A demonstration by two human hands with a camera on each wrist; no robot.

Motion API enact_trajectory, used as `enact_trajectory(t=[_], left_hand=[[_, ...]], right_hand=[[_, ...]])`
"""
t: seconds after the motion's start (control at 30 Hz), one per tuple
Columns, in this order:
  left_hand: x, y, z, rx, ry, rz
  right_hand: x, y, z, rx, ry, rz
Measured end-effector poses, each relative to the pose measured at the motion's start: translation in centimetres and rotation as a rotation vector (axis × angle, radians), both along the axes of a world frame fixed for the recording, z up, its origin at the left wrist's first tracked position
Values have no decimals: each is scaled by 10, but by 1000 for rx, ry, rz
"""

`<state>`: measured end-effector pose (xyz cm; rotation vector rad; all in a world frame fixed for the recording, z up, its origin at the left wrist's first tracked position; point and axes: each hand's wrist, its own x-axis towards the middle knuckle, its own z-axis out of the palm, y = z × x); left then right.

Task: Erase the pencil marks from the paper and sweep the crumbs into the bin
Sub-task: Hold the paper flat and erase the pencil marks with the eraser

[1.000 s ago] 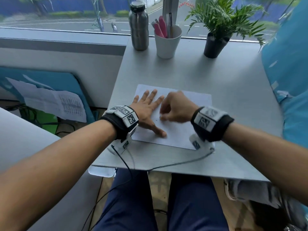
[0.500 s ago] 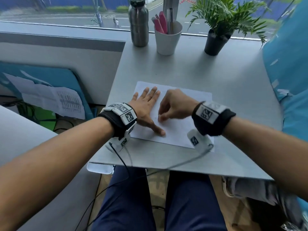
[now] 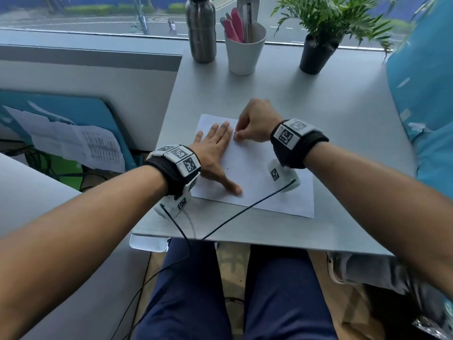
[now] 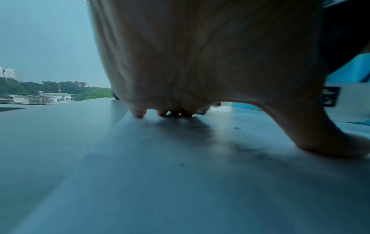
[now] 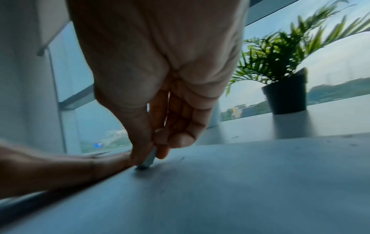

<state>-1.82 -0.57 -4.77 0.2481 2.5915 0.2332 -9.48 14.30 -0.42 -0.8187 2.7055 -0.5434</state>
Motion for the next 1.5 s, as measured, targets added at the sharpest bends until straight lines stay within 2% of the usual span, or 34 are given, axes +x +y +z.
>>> enact_trajectory(t=[0.1, 0.2, 0.27, 0.4, 0.5, 0.63, 0.83, 0.93, 1.07, 1.27, 1.4, 1.5], left_hand=[[0, 1, 2, -11, -2, 9], [0, 0, 0, -15, -3, 15], [0, 0, 0, -4, 1, 15], [1, 0, 1, 4, 7, 12], [1, 1, 3, -5, 4, 8], [2, 0, 1, 1, 4, 20], [4, 1, 5, 12, 22, 24], [3, 1, 6, 4, 11, 21], [2, 1, 4, -23, -9, 23], [2, 2, 5, -17, 2, 20], [2, 1, 4, -18, 0, 13], [3, -1, 3, -19, -9, 8]], right_hand=[[0, -3, -4, -13, 43, -25], [32, 3, -7, 26, -49, 93], [32, 3, -5, 61, -82, 120], [-10, -4, -3, -20, 1, -63], [3, -5, -5, -23, 19, -30], [30, -2, -5, 60, -86, 85], [-9, -16, -4, 4, 46, -74], [12, -9, -9, -10, 78, -18], [40, 6, -3, 101, -40, 156], [-12, -7, 1, 16, 52, -30], [15, 2, -4, 19, 48, 42], [39, 19, -4, 53, -53, 133]])
